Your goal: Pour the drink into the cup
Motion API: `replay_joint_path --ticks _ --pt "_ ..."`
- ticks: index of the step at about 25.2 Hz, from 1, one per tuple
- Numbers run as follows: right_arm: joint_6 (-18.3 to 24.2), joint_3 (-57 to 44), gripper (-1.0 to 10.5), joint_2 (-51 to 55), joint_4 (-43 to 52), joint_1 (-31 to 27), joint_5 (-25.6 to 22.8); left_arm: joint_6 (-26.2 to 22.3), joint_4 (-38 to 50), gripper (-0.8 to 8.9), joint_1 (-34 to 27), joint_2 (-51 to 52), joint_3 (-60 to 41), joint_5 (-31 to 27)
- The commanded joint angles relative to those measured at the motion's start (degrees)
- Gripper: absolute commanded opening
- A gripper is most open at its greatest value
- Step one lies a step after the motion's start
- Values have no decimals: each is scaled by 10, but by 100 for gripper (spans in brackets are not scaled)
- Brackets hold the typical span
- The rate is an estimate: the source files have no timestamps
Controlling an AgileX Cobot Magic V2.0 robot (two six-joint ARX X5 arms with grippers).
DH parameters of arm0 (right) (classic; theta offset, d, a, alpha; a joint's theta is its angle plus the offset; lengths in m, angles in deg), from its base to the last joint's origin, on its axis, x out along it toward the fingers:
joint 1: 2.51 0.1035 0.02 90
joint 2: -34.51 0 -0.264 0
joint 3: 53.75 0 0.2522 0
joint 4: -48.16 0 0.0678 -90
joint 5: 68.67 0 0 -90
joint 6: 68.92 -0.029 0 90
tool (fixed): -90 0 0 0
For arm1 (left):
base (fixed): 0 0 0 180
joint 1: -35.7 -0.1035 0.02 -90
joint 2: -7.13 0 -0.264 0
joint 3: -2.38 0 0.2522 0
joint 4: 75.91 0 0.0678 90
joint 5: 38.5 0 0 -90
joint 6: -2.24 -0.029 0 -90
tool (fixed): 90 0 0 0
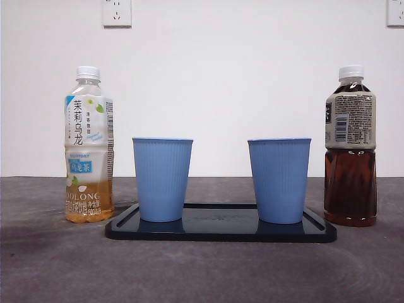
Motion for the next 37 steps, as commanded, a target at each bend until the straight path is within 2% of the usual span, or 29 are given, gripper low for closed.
replay_joint_path --ticks 1,9,11,13,15,17,20,22,30,37 --pt "-5 9 6 -1 5 3 -1 2 6 6 3 -2 11 1" --pt "-5 9 6 -1 5 3 -1 -2 6 6 3 3 11 1" --pt "-5 9 6 -1 5 3 -1 -76 17 6 -11 25 10 0" --pt "-5 9 6 -1 5 3 -1 -141 71 6 -35 50 7 0" --pt "-5 9 6 -1 5 3 -1 -230 140 6 -70 83 -11 0" --pt "-5 9 6 -1 5 3 -1 -278 206 6 -109 120 -45 0" --pt "-5 9 6 -1 5 3 -1 -282 299 6 -174 168 -123 0" --pt "-6 9 6 -1 5 3 -1 -275 324 6 -198 190 -165 0" --pt "-5 9 6 -1 5 3 -1 -265 331 6 -239 256 -269 -1" --pt "-5 9 6 -1 5 3 -1 -263 311 6 -263 292 -309 -2"
